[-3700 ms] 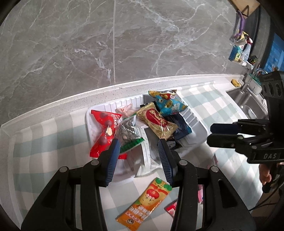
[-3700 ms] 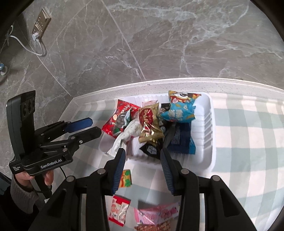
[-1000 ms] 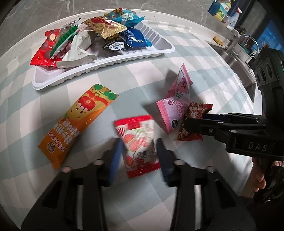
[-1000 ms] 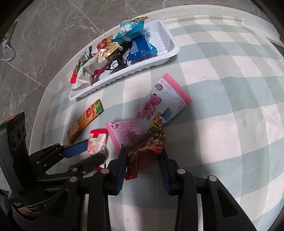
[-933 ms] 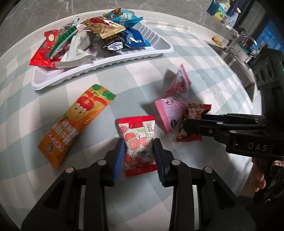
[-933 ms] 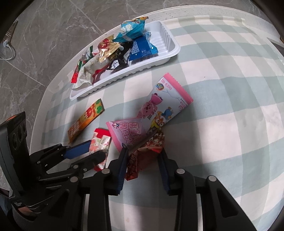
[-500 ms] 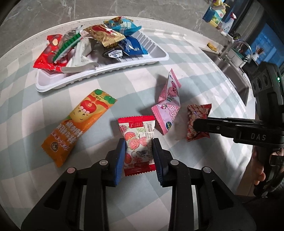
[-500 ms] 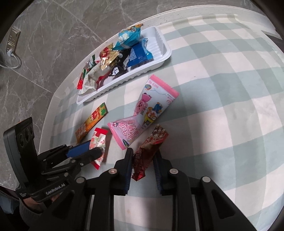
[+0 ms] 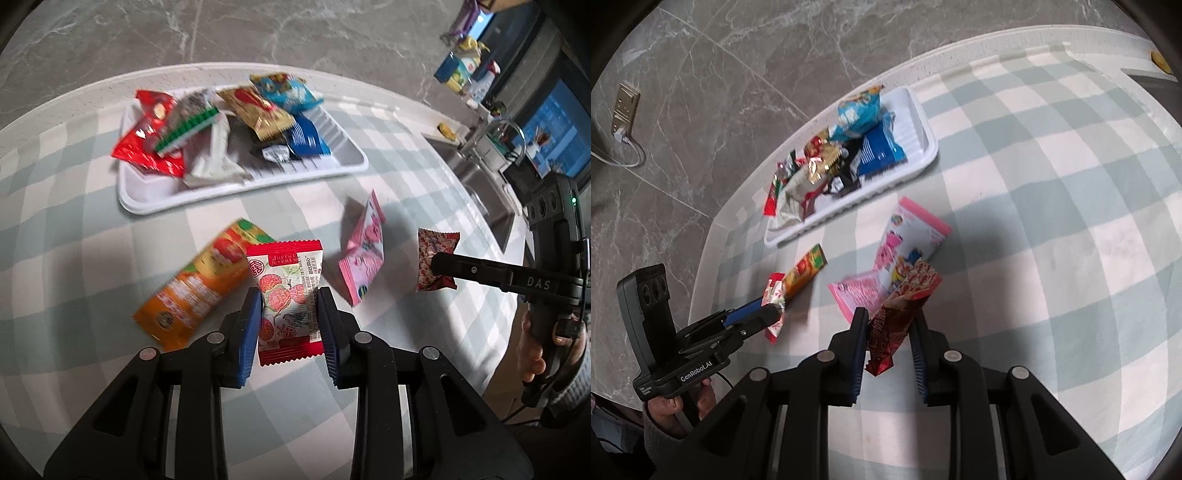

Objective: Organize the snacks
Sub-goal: 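Grasp the red-white candy pack with the left gripper while the right grasps the brown wrapped candy, then carry both packets over the white tray and open both grippers to drop them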

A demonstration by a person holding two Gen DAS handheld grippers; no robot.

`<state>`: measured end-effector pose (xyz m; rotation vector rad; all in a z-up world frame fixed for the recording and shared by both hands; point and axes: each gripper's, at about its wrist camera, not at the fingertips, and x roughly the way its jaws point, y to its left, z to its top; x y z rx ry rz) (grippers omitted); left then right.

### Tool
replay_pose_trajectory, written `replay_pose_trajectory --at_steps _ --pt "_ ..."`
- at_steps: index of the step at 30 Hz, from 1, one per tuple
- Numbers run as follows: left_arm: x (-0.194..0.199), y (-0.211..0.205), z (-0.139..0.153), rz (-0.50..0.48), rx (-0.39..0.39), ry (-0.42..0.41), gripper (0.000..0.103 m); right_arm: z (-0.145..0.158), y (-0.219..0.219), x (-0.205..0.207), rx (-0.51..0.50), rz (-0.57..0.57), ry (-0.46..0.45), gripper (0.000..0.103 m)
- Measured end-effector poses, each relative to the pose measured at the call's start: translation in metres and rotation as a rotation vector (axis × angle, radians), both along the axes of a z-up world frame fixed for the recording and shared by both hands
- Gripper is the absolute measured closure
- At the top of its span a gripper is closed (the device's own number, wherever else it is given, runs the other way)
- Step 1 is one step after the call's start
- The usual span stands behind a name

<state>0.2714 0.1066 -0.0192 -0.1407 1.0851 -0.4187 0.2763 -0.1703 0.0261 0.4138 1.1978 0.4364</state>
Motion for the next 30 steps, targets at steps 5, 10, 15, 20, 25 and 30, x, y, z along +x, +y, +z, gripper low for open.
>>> replay_pose_trajectory --at_steps 5,10,15,20,25,30 --pt "0.010 0.014 0.017 0.025 -0.019 -0.028 0.075 0.009 0.004 0.013 0.008 0.009 -0.020 0.078" --pt "0.026 0.025 0.032 0.039 -0.028 -0.051 0.075 0.019 0.013 0.028 0.010 0.024 -0.045 0.078" --pt "0.045 0.029 0.042 0.048 -0.032 -0.069 0.075 0.028 0.023 0.045 0.007 0.044 -0.075 0.078" --pt "0.063 0.031 0.049 0.065 -0.033 -0.083 0.075 0.034 0.030 0.063 -0.001 0.053 -0.095 0.078" --pt "0.086 0.035 0.056 0.072 -0.035 -0.096 0.075 0.034 0.035 0.080 -0.009 0.055 -0.105 0.078" --pt "0.113 0.036 0.064 0.076 -0.019 -0.108 0.075 0.030 0.037 0.095 -0.009 0.049 -0.105 0.078"
